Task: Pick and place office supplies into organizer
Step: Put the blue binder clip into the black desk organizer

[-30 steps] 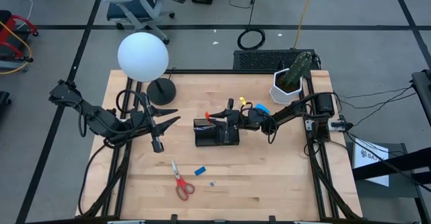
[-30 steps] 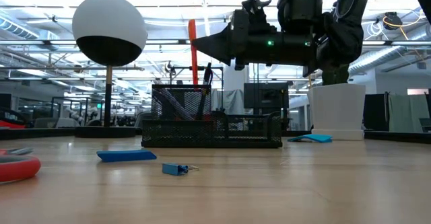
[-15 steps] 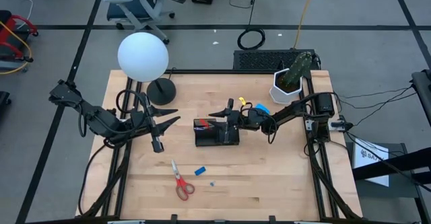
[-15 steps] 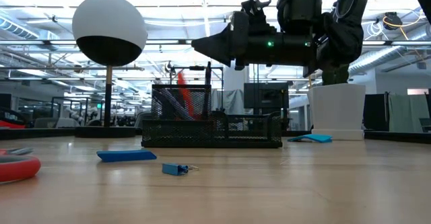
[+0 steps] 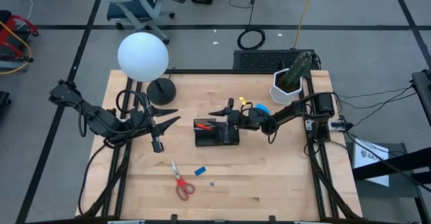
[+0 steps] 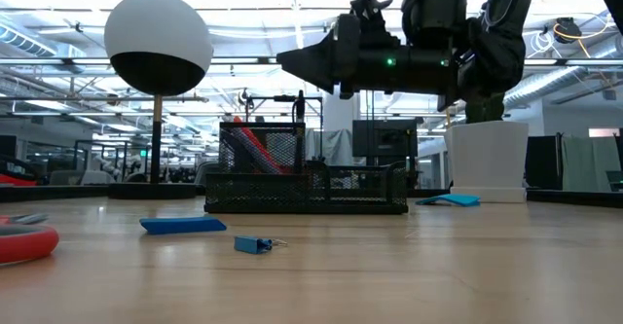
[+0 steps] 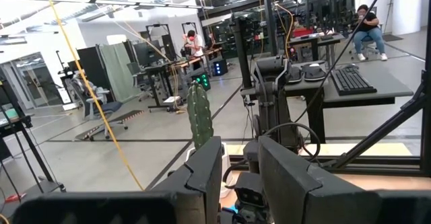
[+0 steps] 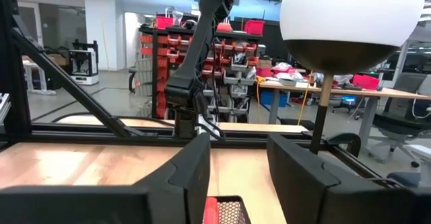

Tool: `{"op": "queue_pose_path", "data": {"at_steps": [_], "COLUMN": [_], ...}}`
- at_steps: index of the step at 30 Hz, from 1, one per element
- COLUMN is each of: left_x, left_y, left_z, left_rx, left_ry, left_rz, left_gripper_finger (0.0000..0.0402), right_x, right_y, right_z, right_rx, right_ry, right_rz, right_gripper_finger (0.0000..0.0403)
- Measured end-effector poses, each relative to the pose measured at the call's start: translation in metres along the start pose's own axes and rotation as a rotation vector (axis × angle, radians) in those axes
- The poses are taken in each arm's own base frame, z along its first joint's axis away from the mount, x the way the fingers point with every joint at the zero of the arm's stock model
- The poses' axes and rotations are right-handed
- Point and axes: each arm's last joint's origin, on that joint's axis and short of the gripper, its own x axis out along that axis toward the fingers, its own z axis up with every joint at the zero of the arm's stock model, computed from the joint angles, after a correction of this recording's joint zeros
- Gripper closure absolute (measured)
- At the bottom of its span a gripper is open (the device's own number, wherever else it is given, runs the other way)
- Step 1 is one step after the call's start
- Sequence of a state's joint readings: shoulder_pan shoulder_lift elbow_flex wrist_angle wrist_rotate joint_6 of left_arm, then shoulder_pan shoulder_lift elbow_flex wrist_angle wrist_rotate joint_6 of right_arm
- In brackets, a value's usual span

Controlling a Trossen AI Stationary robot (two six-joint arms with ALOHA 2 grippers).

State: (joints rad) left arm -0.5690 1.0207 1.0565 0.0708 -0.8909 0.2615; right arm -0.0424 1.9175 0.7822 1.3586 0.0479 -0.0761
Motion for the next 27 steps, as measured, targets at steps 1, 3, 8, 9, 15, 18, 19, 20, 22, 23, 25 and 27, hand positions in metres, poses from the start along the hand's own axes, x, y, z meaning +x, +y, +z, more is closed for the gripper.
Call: {"op": "queue_pose_path", "data": {"at_steps": [1,3,8,9,15,18,19,20,22,23,25,27], "left_x": [0.0,0.0,0.0,0.0,0.0,0.0,0.0,0.0,0.0,0.0,0.0,0.0], "left_y": [0.0,0.0,0.0,0.0,0.0,0.0,0.0,0.0,0.0,0.0,0.0,0.0], "left_z": [0.0,0.0,0.0,0.0,0.0,0.0,0.0,0.0,0.0,0.0,0.0,0.0], "left_rx": [0.0,0.0,0.0,0.0,0.0,0.0,0.0,0.0,0.0,0.0,0.0,0.0], "left_ry": [0.0,0.0,0.0,0.0,0.0,0.0,0.0,0.0,0.0,0.0,0.0,0.0], "left_rz": [0.0,0.0,0.0,0.0,0.0,0.0,0.0,0.0,0.0,0.0,0.0,0.0], "left_gripper_finger": [0.0298,0.0298,0.0298,0.0298,0.0298,0.0298,0.0298,0.0298,0.0298,0.0298,0.0298,0.0298], "right_x": [0.0,0.0,-0.001,-0.001,0.001,0.007,0.009,0.011,0.015,0.017,0.02,0.022], "right_y": [0.001,0.002,0.009,0.011,0.027,0.032,0.035,0.037,0.041,0.044,0.048,0.052], "right_z": [0.0,0.001,0.006,0.007,0.022,0.031,0.034,0.036,0.04,0.041,0.042,0.045], "right_rx": [0.0,0.001,-0.019,-0.034,-0.163,-0.198,-0.21,-0.223,-0.243,-0.252,-0.268,-0.274], "right_ry": [-0.002,-0.006,0.002,0.013,0.113,0.196,0.224,0.252,0.304,0.331,0.377,0.413], "right_rz": [0.002,0.005,0.028,0.035,0.124,0.157,0.169,0.181,0.207,0.223,0.272,0.316], "right_gripper_finger": [0.0266,0.0267,0.0266,0.0266,0.0268,0.0266,0.0266,0.0267,0.0268,0.0268,0.0268,0.0266]}}
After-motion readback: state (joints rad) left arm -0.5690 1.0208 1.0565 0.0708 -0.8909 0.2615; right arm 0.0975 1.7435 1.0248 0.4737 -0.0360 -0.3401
